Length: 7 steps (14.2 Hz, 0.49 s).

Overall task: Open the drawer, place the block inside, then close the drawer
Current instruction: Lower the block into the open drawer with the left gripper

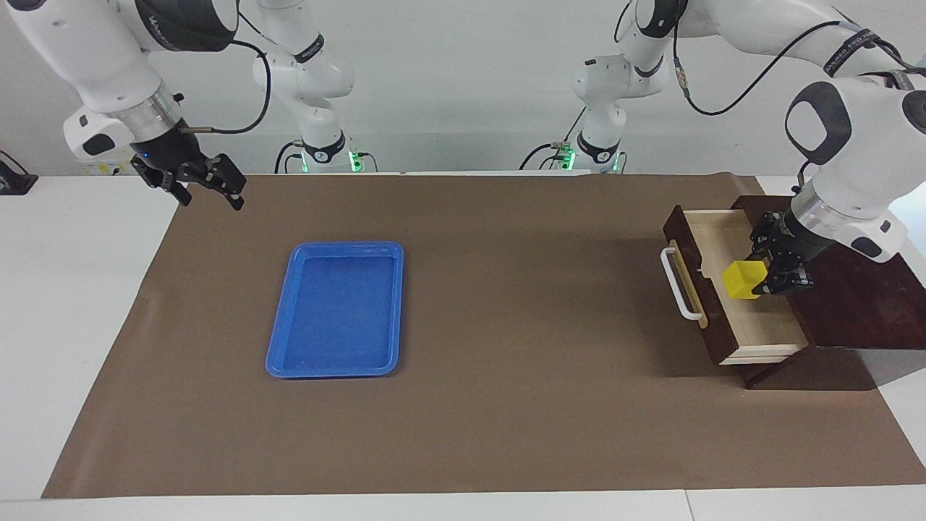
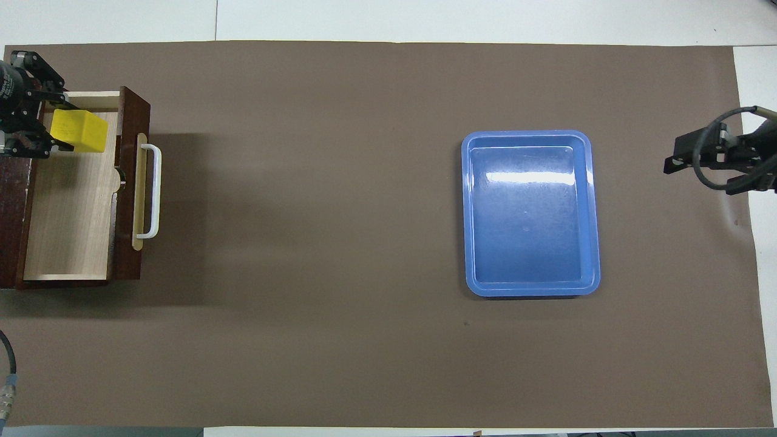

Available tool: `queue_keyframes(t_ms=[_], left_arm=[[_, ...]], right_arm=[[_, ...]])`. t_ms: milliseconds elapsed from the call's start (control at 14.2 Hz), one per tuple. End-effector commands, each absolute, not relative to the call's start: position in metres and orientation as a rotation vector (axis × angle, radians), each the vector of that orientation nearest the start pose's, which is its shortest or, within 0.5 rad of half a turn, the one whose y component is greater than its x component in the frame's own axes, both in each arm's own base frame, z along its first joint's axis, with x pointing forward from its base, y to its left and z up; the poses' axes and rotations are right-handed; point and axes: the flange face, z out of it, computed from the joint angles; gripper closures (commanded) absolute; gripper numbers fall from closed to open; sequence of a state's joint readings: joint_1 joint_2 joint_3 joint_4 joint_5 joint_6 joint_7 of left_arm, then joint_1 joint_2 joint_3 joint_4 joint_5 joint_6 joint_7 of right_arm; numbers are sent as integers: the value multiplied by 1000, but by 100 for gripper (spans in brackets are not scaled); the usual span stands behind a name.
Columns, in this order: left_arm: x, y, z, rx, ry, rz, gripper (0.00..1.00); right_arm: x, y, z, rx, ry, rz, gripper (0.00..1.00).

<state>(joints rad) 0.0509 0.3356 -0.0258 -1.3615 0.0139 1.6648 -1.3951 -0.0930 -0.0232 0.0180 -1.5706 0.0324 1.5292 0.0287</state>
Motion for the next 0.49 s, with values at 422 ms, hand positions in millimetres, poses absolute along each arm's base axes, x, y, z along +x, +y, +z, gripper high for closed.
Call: queue_keyframes(t_ms=[422], left_arm=[[626, 24, 477, -2389, -2036, 6, 100]], right_arm=[[526, -35, 632, -3174, 38, 59, 0]])
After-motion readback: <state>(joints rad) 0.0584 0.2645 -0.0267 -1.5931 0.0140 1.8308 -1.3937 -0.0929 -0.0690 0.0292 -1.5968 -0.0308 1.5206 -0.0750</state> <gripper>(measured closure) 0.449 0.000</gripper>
